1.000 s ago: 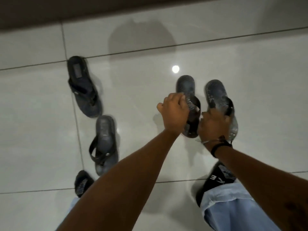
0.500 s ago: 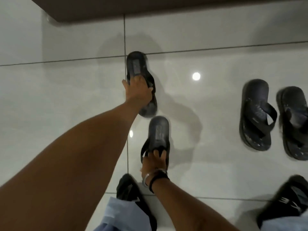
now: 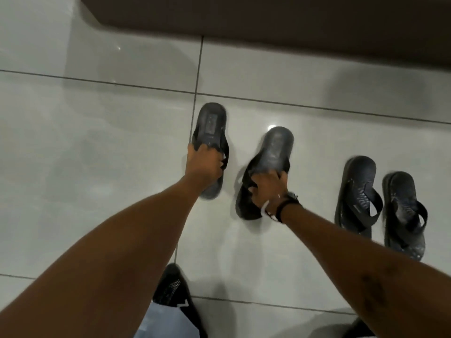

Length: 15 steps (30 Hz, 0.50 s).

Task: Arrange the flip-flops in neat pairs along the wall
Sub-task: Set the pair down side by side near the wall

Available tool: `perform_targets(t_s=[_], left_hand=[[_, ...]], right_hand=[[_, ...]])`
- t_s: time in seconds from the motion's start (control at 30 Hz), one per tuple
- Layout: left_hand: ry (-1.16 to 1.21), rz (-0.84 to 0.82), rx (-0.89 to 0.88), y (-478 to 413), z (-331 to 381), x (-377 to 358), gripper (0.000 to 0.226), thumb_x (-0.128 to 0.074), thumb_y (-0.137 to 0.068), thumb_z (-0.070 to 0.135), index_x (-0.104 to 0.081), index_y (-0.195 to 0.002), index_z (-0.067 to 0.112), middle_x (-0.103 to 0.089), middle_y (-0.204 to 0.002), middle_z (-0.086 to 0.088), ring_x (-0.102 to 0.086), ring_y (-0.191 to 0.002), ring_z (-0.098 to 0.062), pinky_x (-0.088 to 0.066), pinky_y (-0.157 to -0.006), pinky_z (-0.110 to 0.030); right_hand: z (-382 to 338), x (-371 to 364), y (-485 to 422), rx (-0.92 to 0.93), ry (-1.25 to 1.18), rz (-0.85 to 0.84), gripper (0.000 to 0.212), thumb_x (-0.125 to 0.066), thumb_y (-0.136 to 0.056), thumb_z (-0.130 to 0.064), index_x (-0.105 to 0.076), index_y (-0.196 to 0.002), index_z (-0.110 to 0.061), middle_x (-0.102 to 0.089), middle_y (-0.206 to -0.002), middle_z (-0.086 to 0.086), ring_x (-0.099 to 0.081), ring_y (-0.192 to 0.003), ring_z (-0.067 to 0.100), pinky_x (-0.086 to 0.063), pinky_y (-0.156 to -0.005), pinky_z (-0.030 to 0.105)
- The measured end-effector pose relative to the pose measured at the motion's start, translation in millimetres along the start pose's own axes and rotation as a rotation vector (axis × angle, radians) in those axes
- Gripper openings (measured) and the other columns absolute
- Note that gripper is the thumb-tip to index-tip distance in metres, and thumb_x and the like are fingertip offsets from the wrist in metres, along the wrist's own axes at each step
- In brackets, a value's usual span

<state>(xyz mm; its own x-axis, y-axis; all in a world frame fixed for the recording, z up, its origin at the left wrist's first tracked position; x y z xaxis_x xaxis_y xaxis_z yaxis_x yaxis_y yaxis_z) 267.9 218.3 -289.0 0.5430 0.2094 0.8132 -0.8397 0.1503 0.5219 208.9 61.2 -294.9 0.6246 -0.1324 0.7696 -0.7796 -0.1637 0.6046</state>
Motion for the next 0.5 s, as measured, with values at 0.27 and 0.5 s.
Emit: perform_targets(t_s=[0.27,0.5], left_hand=[[0.073,-0.021,0.000,5.3,5.4,-18.7,0.012,-0.059,-0.085,0.020,-0.063,-0.074,0.023,-0.064,-0.082,0.002,-0.055,-0.098,-0.025,-0.034,-0.098,-0.049],[-0.019,0.194,0.078,7.9,13.1,7.2,0.042,-0.041,-0.094,0.041,-0.069,-0.072,0.019,-0.067,-0.077,-0.003,-0.056,-0.093,-0.025,-0.030,-0.098,-0.050]], right_hand=[[-32.7,-7.9,-37.1,0.118,0.155,-0.038,0.031,-0.055,-0.081,-0.028,-0.060,-0.110,-0.022,-0.065,-0.112,0.000,-0.045,-0.116,0.027,-0.022,-0.106,0.046],[-2.7,30.5,-18.4,0.099,-0.015,0.284,0.033,-0.052,-0.089,-0.039,-0.061,-0.113,-0.017,-0.058,-0.118,0.007,-0.048,-0.114,0.029,-0.023,-0.108,0.051]])
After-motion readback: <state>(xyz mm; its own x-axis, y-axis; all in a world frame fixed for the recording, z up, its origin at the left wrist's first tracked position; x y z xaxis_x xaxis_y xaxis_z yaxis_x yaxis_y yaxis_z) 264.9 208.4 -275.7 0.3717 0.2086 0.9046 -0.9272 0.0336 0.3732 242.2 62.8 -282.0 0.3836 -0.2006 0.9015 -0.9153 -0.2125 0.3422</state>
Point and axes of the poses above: each hand's wrist, its own y-axis away from the middle knuckle, its own x-axis out of the back of the hand, z = x × y, the point moved 9 cm from there along -y, towards the middle knuckle
